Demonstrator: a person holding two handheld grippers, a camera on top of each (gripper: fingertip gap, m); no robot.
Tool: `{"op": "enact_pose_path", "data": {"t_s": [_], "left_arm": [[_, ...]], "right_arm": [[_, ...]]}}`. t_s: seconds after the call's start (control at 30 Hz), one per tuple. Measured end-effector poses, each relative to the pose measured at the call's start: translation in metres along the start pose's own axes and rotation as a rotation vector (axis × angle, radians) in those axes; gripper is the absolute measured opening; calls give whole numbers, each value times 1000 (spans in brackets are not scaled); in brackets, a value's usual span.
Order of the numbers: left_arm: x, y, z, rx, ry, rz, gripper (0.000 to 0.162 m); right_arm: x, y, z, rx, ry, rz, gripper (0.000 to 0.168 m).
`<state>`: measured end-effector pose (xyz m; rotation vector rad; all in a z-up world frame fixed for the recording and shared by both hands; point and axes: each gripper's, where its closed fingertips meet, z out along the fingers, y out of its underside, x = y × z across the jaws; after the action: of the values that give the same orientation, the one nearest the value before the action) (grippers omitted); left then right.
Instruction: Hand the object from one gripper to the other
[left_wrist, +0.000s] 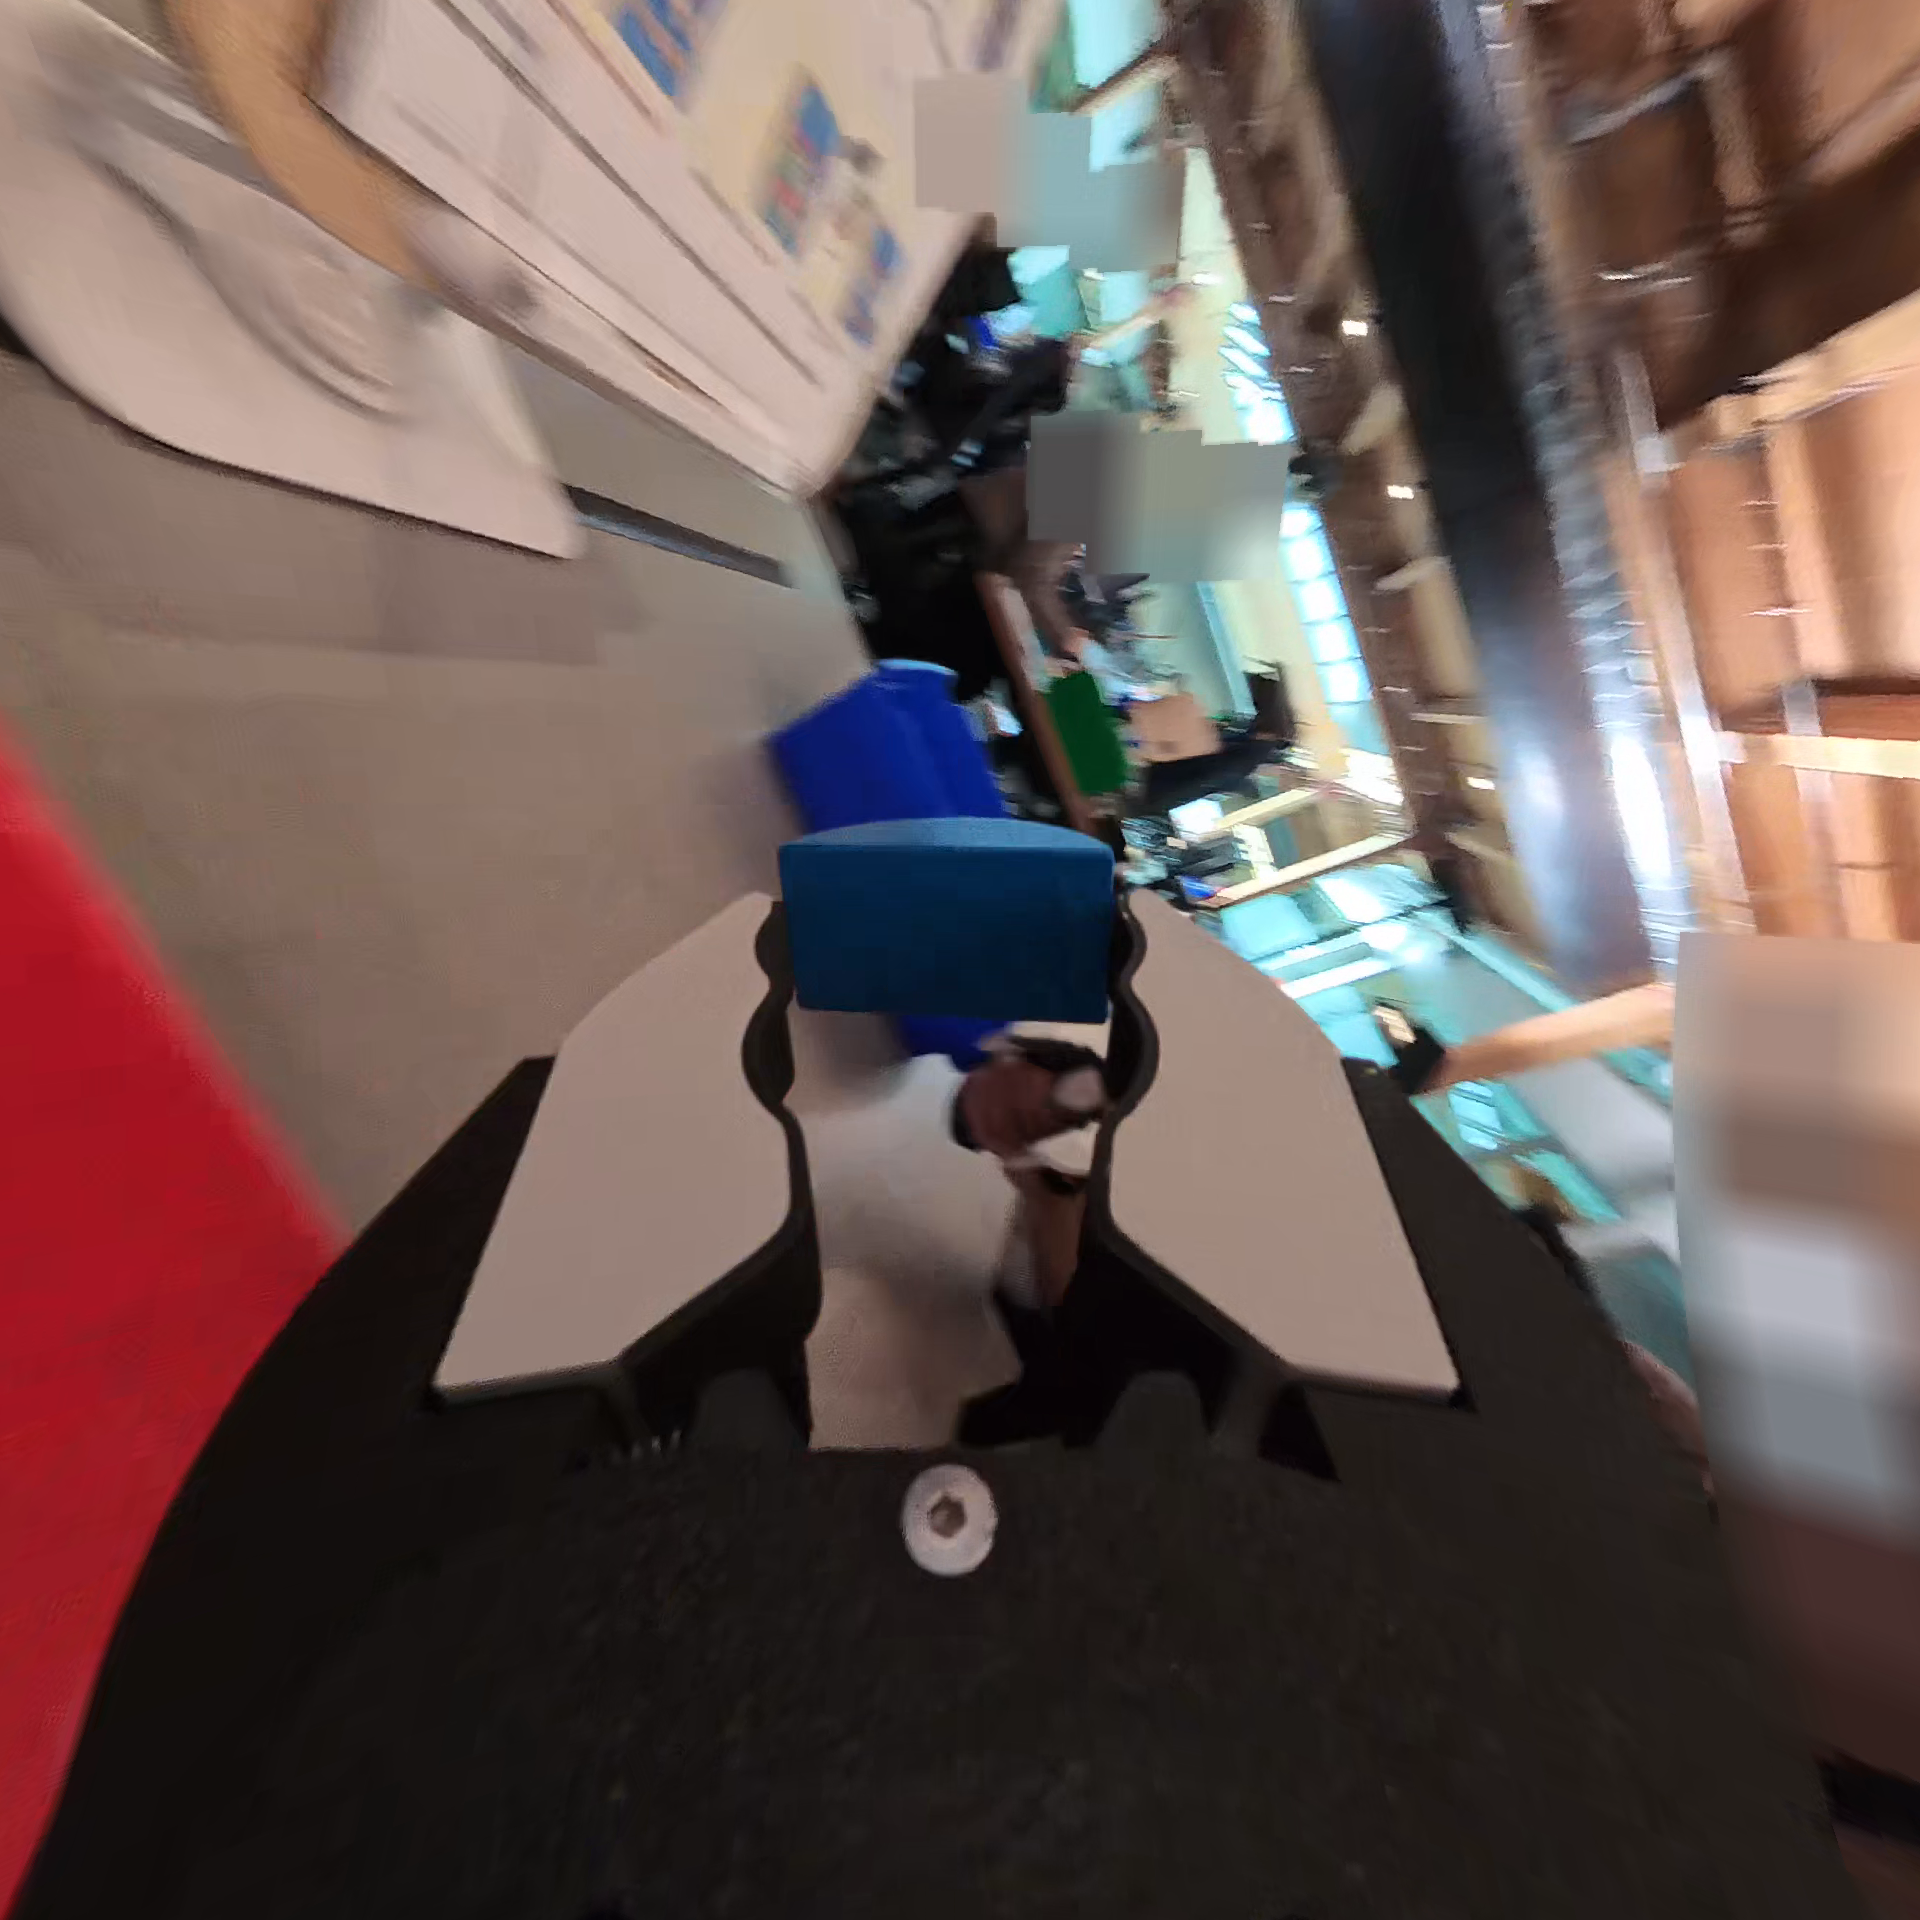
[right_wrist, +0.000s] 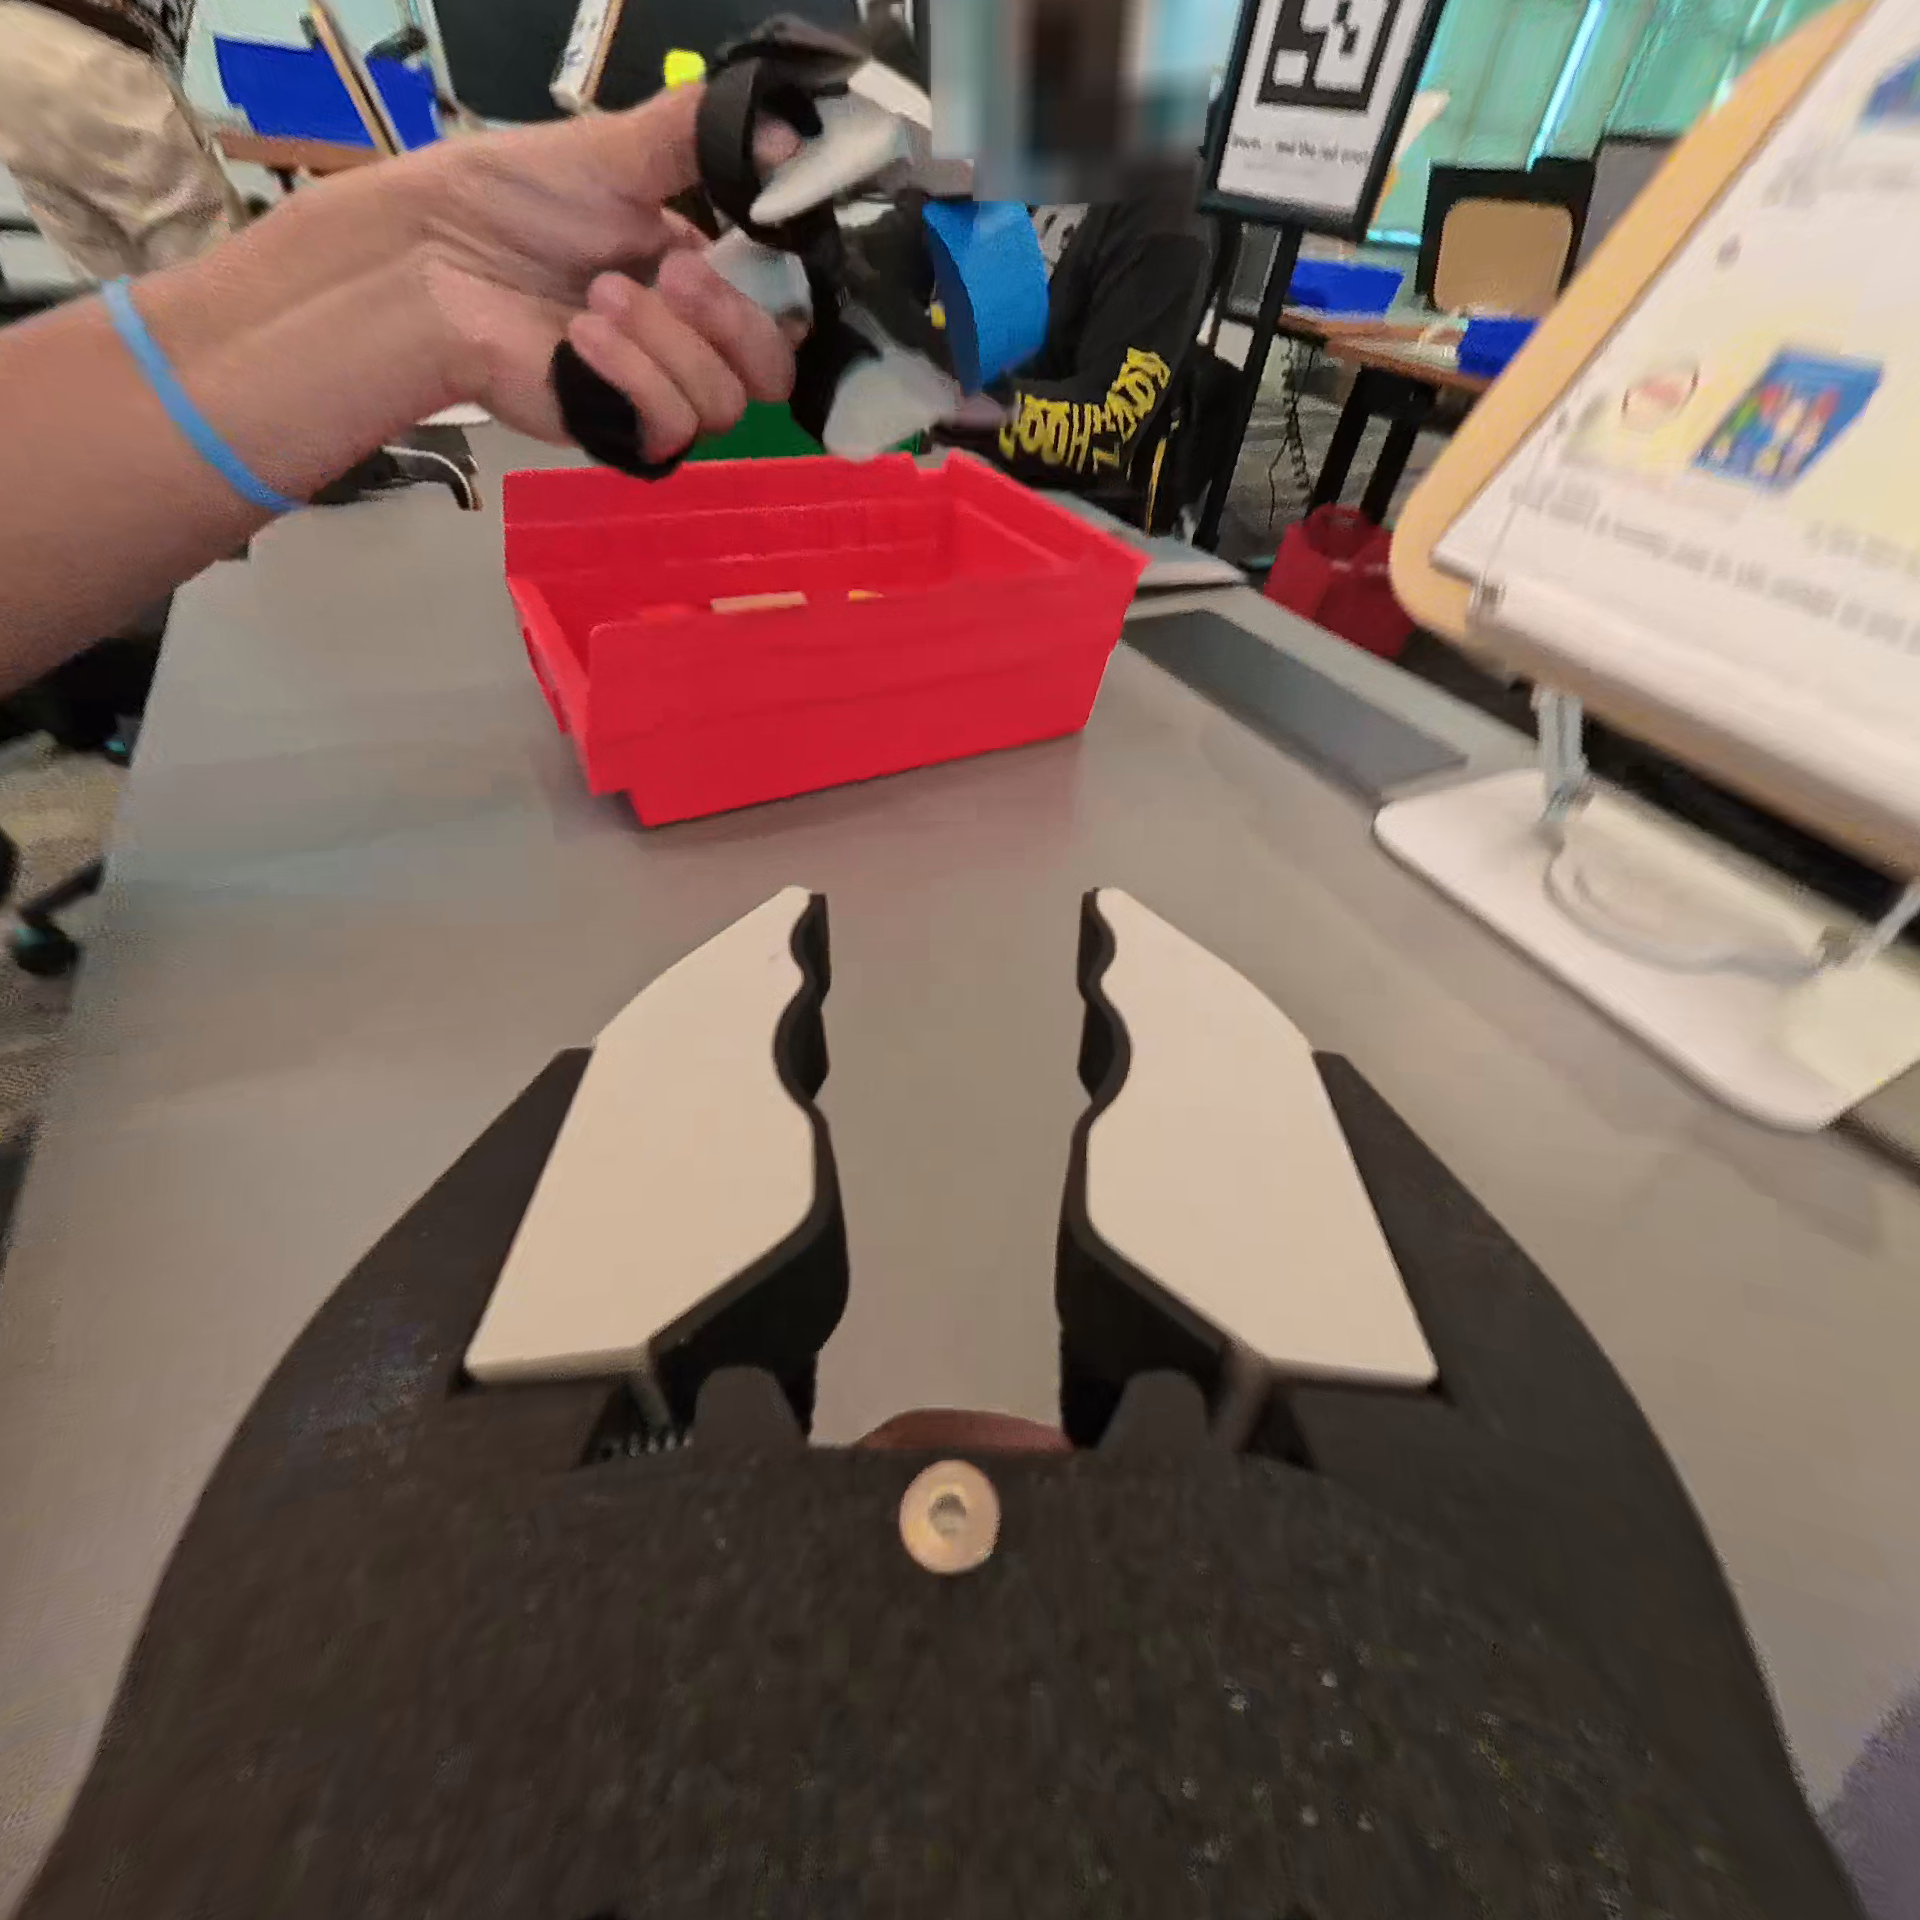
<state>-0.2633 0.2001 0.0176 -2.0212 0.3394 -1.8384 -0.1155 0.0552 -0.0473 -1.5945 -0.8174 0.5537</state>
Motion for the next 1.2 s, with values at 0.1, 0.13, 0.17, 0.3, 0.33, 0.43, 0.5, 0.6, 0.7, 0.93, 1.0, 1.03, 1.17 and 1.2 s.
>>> {"op": "enact_pose_path", "data": {"t_s": [0.1, 0.13, 0.17, 0.3, 0.33, 0.43, 0.5, 0.6, 0.7, 0.93, 1.0, 1.03, 1.17, 1.2], "left_arm": [[29, 43, 50, -102, 180, -82, 58], [35, 58, 67, -140, 223, -105, 58], [39, 72, 82, -176, 253, -128, 58], [53, 113, 124, -286, 360, -213, 58], [56, 121, 130, -310, 371, -222, 58], [59, 139, 148, -369, 373, -236, 58], [63, 145, 155, -389, 394, -249, 58], [67, 155, 161, -420, 402, -227, 58], [65, 168, 150, -434, 371, -141, 71], [30, 231, 90, -449, 225, 28, 62], [23, 244, 79, -425, 221, -7, 60], [19, 247, 75, -402, 224, -37, 59], [10, 251, 67, -313, 242, -117, 57], [9, 252, 65, -309, 240, -118, 56]], "right_arm": [[10, -33, 20, 37, -4, -97, 46], [13, -40, 25, 51, -7, -114, 46], [15, -44, 29, 52, -14, -122, 46], [22, -46, 30, 35, -11, -167, 46], [23, -43, 28, 22, -15, -169, 46], [24, -33, 17, 0, -9, -173, 35], [25, -31, 7, 10, 9, -167, 35], [23, -28, -4, 12, 21, -151, 34], [27, -32, -27, 18, 52, -109, 35], [174, -21, -165, -226, 477, 39, 35], [219, 18, -195, -419, 549, 137, 34], [236, 39, -204, -509, 562, 185, 34], [242, 114, -199, -826, 372, 322, 35], [239, 128, -195, -908, 334, 304, 35]]}}
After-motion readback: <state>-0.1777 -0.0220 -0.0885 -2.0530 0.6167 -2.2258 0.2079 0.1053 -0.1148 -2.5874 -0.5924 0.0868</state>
